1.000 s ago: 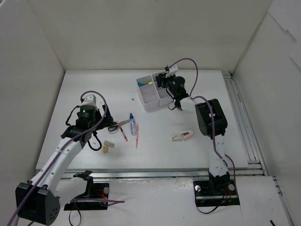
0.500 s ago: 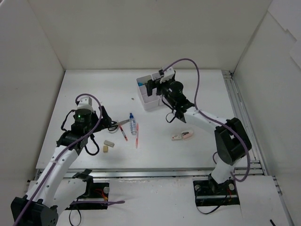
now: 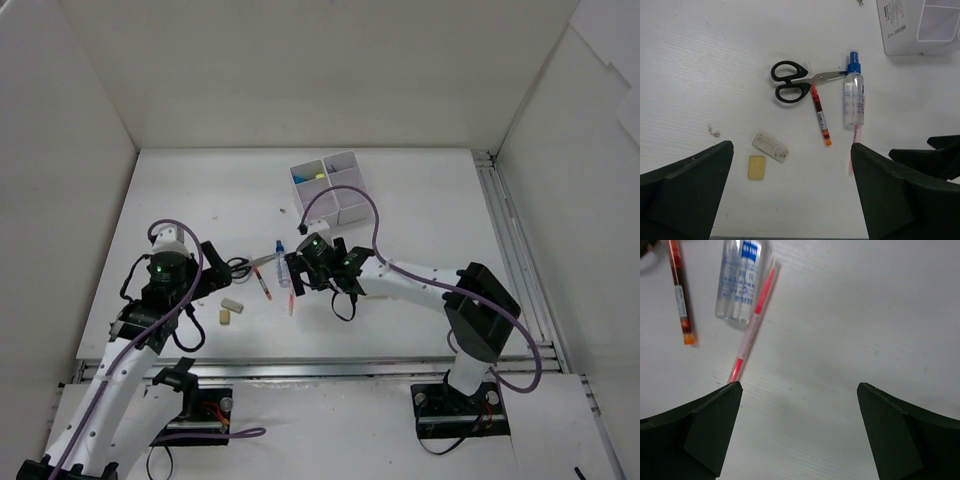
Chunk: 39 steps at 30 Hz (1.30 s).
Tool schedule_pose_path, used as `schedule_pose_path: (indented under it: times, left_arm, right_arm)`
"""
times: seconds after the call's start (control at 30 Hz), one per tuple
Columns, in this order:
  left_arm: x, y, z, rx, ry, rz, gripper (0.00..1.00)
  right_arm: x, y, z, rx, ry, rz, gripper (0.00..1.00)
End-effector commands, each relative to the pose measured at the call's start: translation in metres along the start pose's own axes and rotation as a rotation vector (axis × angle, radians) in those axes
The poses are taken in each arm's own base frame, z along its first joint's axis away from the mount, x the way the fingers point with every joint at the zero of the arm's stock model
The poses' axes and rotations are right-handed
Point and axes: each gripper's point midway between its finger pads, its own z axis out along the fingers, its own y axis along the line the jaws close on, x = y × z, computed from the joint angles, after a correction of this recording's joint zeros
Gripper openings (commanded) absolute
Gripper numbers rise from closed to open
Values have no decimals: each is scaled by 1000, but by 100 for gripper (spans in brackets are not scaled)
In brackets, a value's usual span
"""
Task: Sort the stationery into containers
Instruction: Pick up the pen from the center of the board.
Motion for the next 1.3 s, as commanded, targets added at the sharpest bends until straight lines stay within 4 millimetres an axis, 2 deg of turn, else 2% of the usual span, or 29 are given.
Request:
schedule_pose_path:
  times: [0.0, 0.1, 0.2, 0.27, 0.43, 0.6, 0.8, 0.9, 1.1, 1.17, 1.27]
  left_arm:
    - [-1, -7, -1, 32, -12, -30, 99]
    - [10, -5, 1, 39, 16, -28, 99]
    - [17, -8, 0, 70, 31, -22, 100]
    - [16, -8, -2, 81, 15, -27, 100]
    - [21, -12, -2, 103, 25, -23, 99]
    - [24, -12, 1, 108, 40, -13, 99]
    - [18, -14, 1, 111, 21, -7, 99]
    - [21, -13, 2, 106, 31, -8, 99]
    - [27, -16, 6, 128, 64, 2, 100]
    - [28, -18, 7, 137, 67, 5, 100]
    - [28, -18, 7, 137, 67, 10, 99]
  right_arm:
    - [33, 8, 4, 71, 89, 52, 98]
    - [34, 29, 10, 67, 82, 12, 98]
    - [40, 41, 22, 85, 90, -13, 98]
    - [42, 42, 27, 93, 99, -8, 98]
    - [33, 30, 33, 176, 45, 1, 98]
    - [25, 36, 28, 149, 34, 18, 98]
    - [6, 34, 23, 166, -20, 162, 98]
    - [12, 36, 28, 170, -10, 259, 98]
    - [21, 18, 42, 253, -14, 395, 97]
    - [21, 16, 45, 267, -18, 393, 94]
    - [28, 11, 46, 284, -3, 393, 77]
